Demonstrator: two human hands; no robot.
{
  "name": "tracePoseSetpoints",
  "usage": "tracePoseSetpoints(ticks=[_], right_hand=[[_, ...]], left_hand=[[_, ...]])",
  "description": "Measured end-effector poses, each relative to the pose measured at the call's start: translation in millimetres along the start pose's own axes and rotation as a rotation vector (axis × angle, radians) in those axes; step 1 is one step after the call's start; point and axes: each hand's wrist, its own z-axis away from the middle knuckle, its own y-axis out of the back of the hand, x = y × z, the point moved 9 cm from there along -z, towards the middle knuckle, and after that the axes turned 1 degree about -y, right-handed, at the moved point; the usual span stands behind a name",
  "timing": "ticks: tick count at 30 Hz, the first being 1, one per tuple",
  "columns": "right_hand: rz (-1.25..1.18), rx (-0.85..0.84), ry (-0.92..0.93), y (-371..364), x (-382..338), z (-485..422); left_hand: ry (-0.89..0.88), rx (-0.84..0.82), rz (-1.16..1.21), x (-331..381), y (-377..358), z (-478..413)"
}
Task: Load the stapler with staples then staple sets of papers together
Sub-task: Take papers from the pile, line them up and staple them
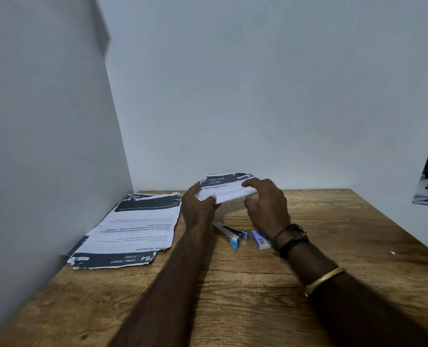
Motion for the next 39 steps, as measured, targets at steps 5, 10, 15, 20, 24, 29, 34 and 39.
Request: tracePoseSetpoints(ticks=[5,10,15,20,24,29,34,39], right_hand=[[-0.038,-0.03,-0.036,-1.8,13.5,-2.9],[-0.017,0.024,-0.036,21.1,17.6,-4.3],[0.053,0.07,-0.069,51.8,42.2,-7.5],[0.125,0.092,-0.175,83.5,77.1,-5.7],[0.23,0.051,-0.267,99.0,108.4,-5.5],[0.395,-0.078,-0.353,96.8,141.6,-7.5],[0.596,-0.175,-0.371,87.1,157.3,-16.0],[0.571,-0.242,-0.363,76.2,173.0,-28.3]], left_hand=[[0.053,-0.085,0.11,-4.0,-11.9,7.0],[0.09,-0.127,0.134,-2.9,-28.7,18.7],[-0.015,-0.184,-0.052,8.2,-72.8,36.8],[-0.15,-0.291,-0.3,24.0,-124.2,60.6],[-0.167,-0.386,-0.481,15.5,-162.0,72.4],[-0.204,-0.465,-0.765,6.9,-195.0,79.5],[-0.276,-0.623,-1.035,-11.3,-228.1,86.6],[-0.29,-0.7,-1.108,-25.9,-249.8,80.6]])
